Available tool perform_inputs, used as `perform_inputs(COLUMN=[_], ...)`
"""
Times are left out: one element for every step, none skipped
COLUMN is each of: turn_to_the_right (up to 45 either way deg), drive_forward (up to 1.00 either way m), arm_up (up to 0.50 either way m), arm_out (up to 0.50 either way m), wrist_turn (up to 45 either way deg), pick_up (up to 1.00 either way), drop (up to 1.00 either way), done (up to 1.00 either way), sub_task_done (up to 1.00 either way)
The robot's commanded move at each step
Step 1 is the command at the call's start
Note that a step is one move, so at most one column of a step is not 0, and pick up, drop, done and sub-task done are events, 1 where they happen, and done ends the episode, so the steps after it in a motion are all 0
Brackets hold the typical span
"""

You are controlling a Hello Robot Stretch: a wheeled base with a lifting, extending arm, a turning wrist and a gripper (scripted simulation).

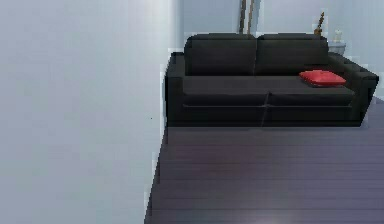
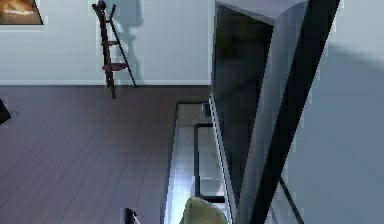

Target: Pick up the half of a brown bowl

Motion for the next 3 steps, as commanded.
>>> perform_inputs(turn_to_the_right=[0.0,0.0,0.0], drive_forward=[0.0,0.0,0.0], arm_up=[0.0,0.0,-0.3], arm_out=[0.0,0.0,0.0], wrist_turn=[45.0,6.0,0.0], pick_up=[0.0,0.0,0.0], drop=[0.0,0.0,0.0], done=[0.0,0.0,0.0], sub_task_done=[0.0,0.0,0.0])
